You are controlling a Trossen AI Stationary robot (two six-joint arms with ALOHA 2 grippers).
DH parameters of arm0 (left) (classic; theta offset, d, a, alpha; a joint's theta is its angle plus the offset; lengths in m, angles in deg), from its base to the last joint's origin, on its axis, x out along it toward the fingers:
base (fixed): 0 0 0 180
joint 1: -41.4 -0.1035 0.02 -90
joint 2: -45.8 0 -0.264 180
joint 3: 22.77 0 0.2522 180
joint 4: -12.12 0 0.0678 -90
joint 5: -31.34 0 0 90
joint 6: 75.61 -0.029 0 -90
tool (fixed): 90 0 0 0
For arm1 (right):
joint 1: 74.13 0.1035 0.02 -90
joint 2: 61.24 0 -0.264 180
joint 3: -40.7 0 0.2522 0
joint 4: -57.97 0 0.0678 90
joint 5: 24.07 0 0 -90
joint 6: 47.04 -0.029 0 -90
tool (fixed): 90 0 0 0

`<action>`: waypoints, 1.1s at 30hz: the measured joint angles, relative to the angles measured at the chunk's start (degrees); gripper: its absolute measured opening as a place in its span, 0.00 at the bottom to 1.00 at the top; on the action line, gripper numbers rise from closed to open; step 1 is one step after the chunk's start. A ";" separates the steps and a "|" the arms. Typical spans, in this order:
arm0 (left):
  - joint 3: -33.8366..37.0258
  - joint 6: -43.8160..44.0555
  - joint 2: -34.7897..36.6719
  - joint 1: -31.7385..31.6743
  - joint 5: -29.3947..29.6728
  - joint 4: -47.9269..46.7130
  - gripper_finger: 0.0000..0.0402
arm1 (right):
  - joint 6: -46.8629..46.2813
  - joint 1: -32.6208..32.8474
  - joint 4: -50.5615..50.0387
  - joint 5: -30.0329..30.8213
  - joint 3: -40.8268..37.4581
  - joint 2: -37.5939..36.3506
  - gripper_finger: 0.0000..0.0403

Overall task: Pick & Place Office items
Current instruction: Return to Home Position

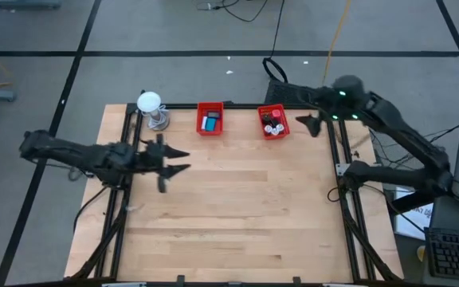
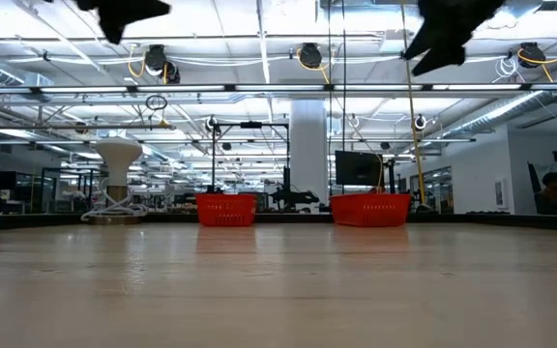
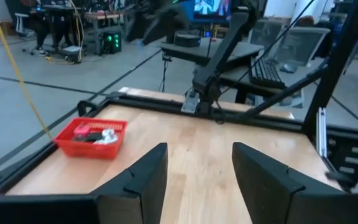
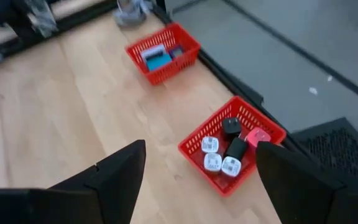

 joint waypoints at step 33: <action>21.66 0.23 34.16 0.39 2.02 -8.80 0.47 | -18.42 20.28 37.15 -1.39 -47.79 -40.75 0.72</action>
